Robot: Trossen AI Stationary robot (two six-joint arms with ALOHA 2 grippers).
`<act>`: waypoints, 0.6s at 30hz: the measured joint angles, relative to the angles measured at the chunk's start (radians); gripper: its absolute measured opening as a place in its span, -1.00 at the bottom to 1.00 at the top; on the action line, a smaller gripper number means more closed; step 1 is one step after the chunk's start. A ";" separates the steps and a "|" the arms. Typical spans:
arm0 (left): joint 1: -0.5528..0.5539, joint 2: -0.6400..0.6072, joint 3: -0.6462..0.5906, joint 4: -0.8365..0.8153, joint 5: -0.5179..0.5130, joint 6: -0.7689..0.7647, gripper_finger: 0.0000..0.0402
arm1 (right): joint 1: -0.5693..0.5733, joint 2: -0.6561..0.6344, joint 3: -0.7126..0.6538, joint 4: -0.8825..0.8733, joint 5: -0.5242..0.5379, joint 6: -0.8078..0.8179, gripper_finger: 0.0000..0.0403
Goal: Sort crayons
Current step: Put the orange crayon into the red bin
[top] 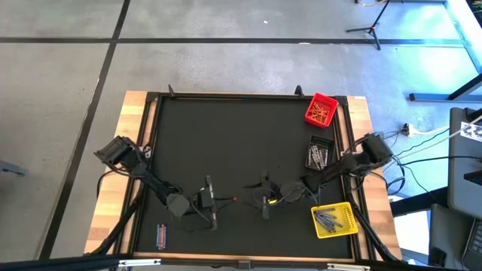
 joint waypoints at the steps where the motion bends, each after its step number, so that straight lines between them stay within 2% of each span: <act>1: 0.001 0.001 0.000 0.003 -0.002 0.001 -0.94 | 0.000 0.021 0.021 0.005 0.000 -0.017 0.41; 7: 0.007 0.001 0.008 0.008 0.003 0.001 -0.94 | -0.008 0.116 0.169 -0.008 0.000 -0.070 0.40; 10: 0.007 0.001 0.008 0.008 0.003 0.001 -0.94 | -0.008 0.129 0.210 -0.061 0.003 -0.098 0.29; 13: 0.006 0.001 0.008 0.013 0.026 0.005 -0.93 | -0.008 0.131 0.222 -0.064 0.022 -0.125 -0.01; 18: 0.006 0.001 0.008 0.012 0.041 0.008 -0.93 | -0.013 0.131 0.227 -0.069 -0.015 -0.153 -0.69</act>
